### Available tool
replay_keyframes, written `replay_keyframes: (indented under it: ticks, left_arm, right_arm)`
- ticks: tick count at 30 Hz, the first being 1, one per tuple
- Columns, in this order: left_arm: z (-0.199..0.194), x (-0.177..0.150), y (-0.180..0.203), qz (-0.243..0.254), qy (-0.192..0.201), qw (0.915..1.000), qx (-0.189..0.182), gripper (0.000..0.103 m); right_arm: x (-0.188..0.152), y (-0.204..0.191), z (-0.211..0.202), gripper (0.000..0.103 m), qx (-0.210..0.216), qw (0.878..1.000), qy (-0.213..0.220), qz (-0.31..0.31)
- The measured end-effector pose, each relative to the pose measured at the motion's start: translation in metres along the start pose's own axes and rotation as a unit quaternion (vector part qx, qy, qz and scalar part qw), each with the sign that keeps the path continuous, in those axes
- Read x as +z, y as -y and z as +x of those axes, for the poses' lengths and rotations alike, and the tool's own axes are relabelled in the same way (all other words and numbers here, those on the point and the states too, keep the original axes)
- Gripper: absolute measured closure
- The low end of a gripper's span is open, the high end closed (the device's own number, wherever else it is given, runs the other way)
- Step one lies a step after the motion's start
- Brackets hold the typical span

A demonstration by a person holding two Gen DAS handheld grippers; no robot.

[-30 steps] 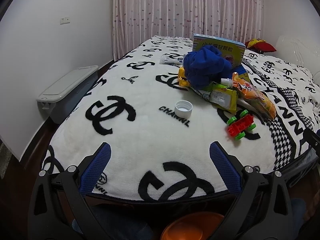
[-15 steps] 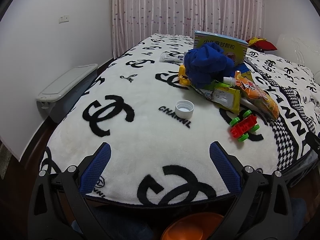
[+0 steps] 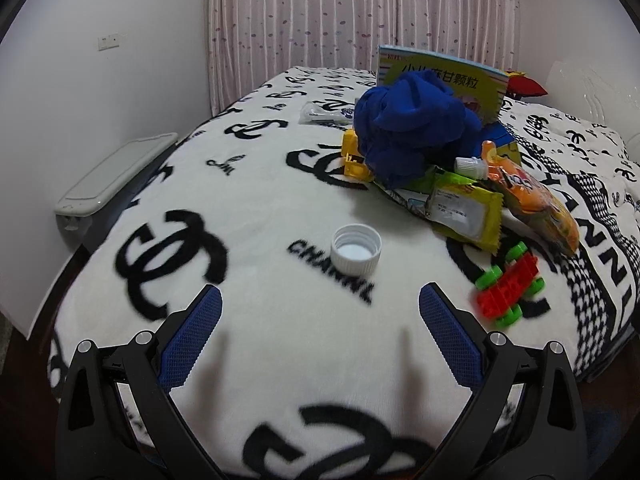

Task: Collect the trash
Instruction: 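Grasp the white bottle cap with the left tool while the right tool grasps the red toy car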

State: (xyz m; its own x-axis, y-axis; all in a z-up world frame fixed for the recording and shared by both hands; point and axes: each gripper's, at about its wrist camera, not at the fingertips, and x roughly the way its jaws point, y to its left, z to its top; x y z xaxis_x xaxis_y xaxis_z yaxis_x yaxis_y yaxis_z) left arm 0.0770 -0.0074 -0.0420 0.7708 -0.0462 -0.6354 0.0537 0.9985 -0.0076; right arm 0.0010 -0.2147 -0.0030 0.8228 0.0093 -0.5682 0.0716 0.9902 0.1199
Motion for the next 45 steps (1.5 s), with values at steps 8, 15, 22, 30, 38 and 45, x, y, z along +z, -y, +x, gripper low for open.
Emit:
replay_keyframes:
  ticks: [8, 15, 22, 30, 38, 45]
  left_arm:
    - [0.038, 0.019, 0.010, 0.012, 0.005, 0.9999, -0.006, 0.024]
    - [0.051, 0.024, 0.003, 0.002, -0.005, 0.9995, -0.032, 0.072]
    - [0.036, 0.024, -0.013, -0.013, 0.010, 0.9985, -0.052, 0.073]
    - [-0.006, 0.018, -0.032, -0.019, 0.030, 0.9975, -0.062, 0.073]
    - [-0.030, 0.005, -0.048, -0.030, 0.028, 0.9974, -0.059, 0.073]
    - [-0.036, -0.001, -0.051, -0.028, 0.028, 0.9978, -0.053, 0.072]
  right_arm:
    - [-0.004, -0.005, 0.023, 0.005, 0.012, 1.000, -0.020, -0.003]
    - [-0.008, -0.019, 0.039, 0.005, 0.029, 0.999, -0.028, -0.015]
    - [-0.007, -0.033, 0.044, 0.005, 0.041, 0.998, -0.027, -0.028]
    - [-0.002, -0.063, 0.053, 0.005, 0.082, 0.995, -0.001, -0.059]
    - [0.005, -0.106, 0.087, 0.005, 0.070, 0.988, 0.012, -0.138]
    - [0.003, -0.105, 0.112, 0.013, 0.075, 0.987, -0.017, -0.142]
